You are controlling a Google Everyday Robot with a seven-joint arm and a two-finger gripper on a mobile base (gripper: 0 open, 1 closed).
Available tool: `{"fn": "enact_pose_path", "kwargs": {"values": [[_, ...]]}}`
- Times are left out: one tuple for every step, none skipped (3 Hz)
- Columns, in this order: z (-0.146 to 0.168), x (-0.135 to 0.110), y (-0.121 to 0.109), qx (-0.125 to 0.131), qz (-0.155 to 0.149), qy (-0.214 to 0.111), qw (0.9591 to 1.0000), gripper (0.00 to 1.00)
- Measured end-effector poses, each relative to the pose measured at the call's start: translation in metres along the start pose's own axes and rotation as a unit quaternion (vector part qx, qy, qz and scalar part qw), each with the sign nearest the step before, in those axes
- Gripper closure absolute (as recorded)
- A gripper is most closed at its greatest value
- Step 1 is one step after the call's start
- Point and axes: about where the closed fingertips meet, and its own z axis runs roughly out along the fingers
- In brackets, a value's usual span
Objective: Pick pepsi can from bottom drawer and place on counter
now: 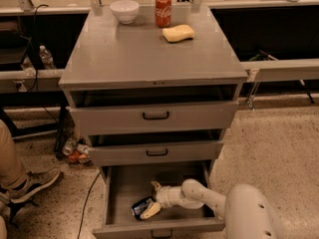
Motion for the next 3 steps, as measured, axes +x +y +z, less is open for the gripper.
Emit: {"fn": "enact_pose_path", "kwargs": {"values": [[0.011,-0.001,0.007,-0.006,-0.009,0.031,0.9995,0.00],[0.020,0.003,0.013,-0.008,-0.014,0.052,0.9985,0.00],[0.025,0.010,0.016,-0.009,-0.015,0.062,0.9979,0.02]]}}
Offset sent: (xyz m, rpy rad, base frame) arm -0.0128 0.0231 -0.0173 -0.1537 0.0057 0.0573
